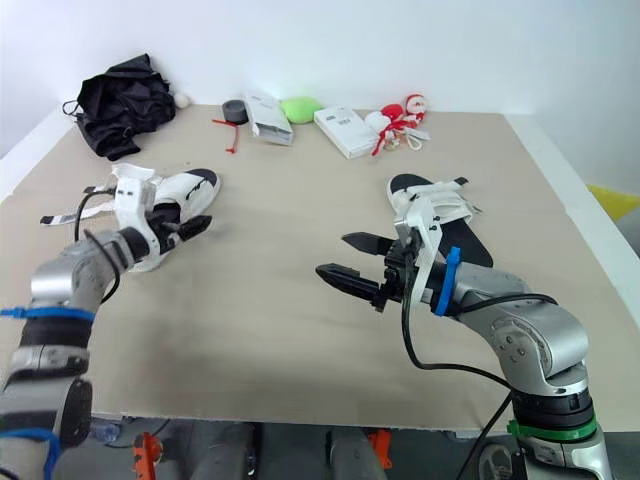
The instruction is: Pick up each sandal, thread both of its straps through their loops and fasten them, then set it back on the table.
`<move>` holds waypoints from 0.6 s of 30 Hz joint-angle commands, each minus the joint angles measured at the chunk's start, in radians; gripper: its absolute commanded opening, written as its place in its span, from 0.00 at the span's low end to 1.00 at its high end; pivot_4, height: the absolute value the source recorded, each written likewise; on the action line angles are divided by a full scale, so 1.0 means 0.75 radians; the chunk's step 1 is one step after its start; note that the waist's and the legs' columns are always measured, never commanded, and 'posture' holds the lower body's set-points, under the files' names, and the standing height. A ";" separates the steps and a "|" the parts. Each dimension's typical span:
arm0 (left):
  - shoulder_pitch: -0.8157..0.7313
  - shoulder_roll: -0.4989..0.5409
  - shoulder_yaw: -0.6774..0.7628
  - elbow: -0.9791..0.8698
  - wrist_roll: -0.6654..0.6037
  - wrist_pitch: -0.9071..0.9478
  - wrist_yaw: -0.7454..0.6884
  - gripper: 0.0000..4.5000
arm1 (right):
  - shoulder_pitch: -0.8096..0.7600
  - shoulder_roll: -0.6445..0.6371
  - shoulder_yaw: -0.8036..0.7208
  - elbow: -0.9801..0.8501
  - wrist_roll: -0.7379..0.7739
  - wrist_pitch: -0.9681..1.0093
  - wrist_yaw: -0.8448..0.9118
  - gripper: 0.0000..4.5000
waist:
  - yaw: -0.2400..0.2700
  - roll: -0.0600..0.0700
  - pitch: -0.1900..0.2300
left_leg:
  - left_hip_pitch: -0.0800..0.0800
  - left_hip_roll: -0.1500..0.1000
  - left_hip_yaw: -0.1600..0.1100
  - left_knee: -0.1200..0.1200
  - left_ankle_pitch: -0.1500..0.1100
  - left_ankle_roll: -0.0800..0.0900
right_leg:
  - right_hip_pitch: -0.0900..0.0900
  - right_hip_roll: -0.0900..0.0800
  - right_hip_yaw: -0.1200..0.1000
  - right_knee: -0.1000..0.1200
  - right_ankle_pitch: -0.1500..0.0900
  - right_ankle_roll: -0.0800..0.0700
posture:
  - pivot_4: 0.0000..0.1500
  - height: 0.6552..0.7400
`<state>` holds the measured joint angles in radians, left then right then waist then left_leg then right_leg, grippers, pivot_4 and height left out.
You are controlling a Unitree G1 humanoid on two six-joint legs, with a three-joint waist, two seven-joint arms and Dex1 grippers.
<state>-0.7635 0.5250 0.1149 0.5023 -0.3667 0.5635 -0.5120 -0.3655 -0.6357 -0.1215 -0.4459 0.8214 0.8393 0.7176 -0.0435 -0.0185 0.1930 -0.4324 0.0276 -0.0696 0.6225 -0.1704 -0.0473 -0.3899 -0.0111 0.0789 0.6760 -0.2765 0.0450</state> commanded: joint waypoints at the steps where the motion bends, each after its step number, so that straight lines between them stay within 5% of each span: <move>1: -0.115 -0.019 -0.009 0.158 0.082 -0.045 0.039 1.00 | 0.017 0.005 -0.048 -0.073 0.035 -0.021 -0.026 1.00 | 0.000 0.000 0.000 | 0.000 0.000 0.000 0.000 0.000 0.000 | 0.000 0.000 0.000 0.000 0.000 0.000 | 1.00 0.98; 13: -0.310 -0.136 -0.031 0.526 0.225 -0.244 0.034 1.00 | -0.025 0.089 -0.003 -0.149 -0.012 -0.149 -0.097 1.00 | 0.002 0.000 0.000 | 0.001 -0.001 0.000 0.001 0.005 -0.003 | 0.000 -0.001 0.000 0.005 -0.001 0.005 | 1.00 0.98; 16: -0.319 -0.141 -0.020 0.553 0.235 -0.282 0.018 0.84 | -0.023 0.093 0.006 -0.147 -0.018 -0.161 -0.101 1.00 | 0.003 0.000 0.000 | 0.001 -0.001 -0.001 0.001 0.006 -0.003 | 0.000 -0.001 0.000 0.006 0.000 0.006 | 1.00 0.98; 18: -0.322 -0.140 -0.014 0.564 0.239 -0.300 0.009 0.64 | -0.015 0.092 0.009 -0.143 -0.024 -0.171 -0.099 1.00 | 0.003 0.000 0.000 | 0.001 -0.001 -0.001 0.001 0.006 -0.003 | 0.000 -0.001 0.000 0.006 0.000 0.006 | 1.00 0.98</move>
<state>-0.9846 0.4302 0.1019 0.9134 -0.1948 0.3457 -0.4881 -0.3688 -0.5659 -0.1117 -0.5187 0.8060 0.7362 0.6447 -0.0412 -0.0188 0.1927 -0.4318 0.0264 -0.0701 0.6233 -0.1657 -0.0497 -0.3902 -0.0118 0.0789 0.6804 -0.2766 0.0494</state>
